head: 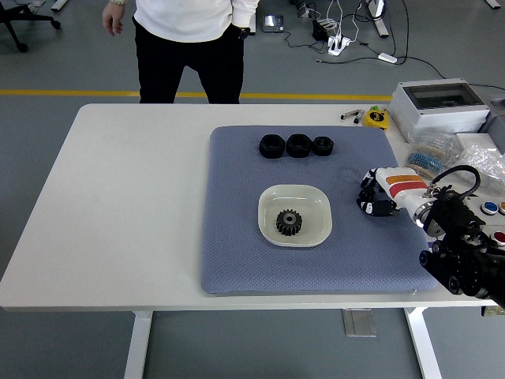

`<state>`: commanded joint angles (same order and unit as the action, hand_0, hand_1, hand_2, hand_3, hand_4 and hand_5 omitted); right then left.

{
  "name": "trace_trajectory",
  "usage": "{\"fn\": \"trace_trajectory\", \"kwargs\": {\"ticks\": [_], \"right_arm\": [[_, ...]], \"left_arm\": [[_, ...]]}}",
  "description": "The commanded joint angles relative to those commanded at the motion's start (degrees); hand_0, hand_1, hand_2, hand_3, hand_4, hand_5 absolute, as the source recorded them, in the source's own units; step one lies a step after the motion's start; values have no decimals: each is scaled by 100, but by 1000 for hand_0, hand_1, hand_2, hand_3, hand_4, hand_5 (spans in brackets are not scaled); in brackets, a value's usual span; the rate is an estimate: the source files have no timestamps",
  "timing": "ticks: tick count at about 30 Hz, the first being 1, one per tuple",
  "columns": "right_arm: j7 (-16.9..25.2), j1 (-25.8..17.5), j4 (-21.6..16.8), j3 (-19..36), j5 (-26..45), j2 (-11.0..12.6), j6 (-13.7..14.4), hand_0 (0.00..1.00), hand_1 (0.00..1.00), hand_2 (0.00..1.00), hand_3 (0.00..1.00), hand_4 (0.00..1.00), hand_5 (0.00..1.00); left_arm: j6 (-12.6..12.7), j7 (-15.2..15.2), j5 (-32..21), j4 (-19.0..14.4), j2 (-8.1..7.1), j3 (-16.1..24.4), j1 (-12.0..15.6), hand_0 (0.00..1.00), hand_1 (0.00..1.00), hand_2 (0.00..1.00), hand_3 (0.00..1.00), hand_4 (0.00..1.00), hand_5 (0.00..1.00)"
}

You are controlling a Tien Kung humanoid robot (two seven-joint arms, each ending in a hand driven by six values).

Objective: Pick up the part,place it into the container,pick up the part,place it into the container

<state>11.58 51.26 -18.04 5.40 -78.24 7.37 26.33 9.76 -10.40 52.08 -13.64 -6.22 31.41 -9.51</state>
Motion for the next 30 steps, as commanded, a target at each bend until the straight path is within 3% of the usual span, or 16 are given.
{"fn": "trace_trajectory", "kwargs": {"ticks": [2, 3, 8, 9, 14, 15, 20, 21, 30], "right_arm": [[18, 0, -1, -14, 36, 11, 5, 299, 456, 570, 590, 734, 314], [29, 0, -3, -23, 58, 15, 15, 214, 389, 478, 522, 697, 314], [71, 4, -26, -103, 183, 28, 22, 214, 389, 478, 522, 697, 314], [79, 4, -29, -113, 206, 28, 11, 131, 310, 423, 500, 695, 332], [105, -5, -35, -122, 248, 19, -51, 131, 310, 423, 500, 695, 332], [109, -6, -37, -121, 251, 17, -58, 53, 219, 342, 479, 688, 376], [173, -21, -77, -180, 328, 11, -41, 53, 219, 342, 479, 688, 376], [192, -24, -91, -206, 360, 13, -23, 2, 132, 249, 442, 783, 316], [332, -30, -259, -447, 652, 75, 202, 2, 112, 225, 411, 817, 300]], "left_arm": [[1, -1, 6, 1, 3, 7, 2, 706, 723, 752, 656, 682, 664], [1, 0, 5, 0, 2, 4, 3, 706, 722, 751, 656, 683, 666], [-6, -1, 9, -2, -4, -1, 8, 706, 722, 751, 656, 683, 666], [-9, -1, 7, -2, -6, -4, 9, 706, 723, 751, 655, 682, 664], [-4, -2, 2, 0, -5, -2, 16, 706, 723, 751, 655, 682, 664], [-4, -2, 0, 0, -5, -4, 17, 706, 722, 749, 655, 683, 663], [-7, -6, 18, 1, -4, 11, 30, 706, 722, 749, 655, 683, 663], [-8, -7, 22, 1, -4, 14, 33, 707, 722, 750, 656, 683, 663], [-18, -13, 52, 3, -22, 35, 82, 706, 721, 751, 656, 682, 663]]}}
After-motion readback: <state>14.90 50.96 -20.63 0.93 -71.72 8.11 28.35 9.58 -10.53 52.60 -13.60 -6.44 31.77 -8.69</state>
